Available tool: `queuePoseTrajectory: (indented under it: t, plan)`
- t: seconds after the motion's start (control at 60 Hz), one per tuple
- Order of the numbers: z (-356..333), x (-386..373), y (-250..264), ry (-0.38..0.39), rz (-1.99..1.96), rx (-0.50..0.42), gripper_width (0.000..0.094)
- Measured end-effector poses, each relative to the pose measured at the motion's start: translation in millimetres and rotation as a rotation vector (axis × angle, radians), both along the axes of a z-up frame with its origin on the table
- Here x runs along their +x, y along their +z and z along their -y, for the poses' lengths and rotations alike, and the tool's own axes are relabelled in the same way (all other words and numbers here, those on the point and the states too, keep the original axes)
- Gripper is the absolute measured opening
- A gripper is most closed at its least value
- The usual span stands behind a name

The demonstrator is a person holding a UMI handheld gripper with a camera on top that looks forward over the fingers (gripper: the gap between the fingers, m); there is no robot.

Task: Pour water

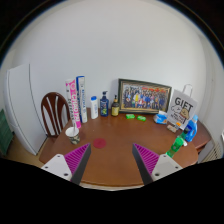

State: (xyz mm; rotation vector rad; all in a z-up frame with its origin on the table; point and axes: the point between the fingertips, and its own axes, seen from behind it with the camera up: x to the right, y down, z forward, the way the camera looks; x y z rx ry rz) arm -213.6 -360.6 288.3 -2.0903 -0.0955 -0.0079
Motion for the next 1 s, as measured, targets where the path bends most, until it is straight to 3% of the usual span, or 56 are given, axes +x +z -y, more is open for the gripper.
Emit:
queuePoseTrajectory:
  t: [0.3, 0.583, 0.783, 1.0]
  plan:
    - [1, 107, -57, -0.049, 0.005, -0.014, 0.0854]
    - [-12, 268, -130, -0.131, 0.046, 0.034, 0.0858]
    - [-56, 355, -162, -0.155, 0.006, 0.077, 0.0856]
    - [-124, 394, -187, -0.137, -0.044, 0.11, 0.0856]
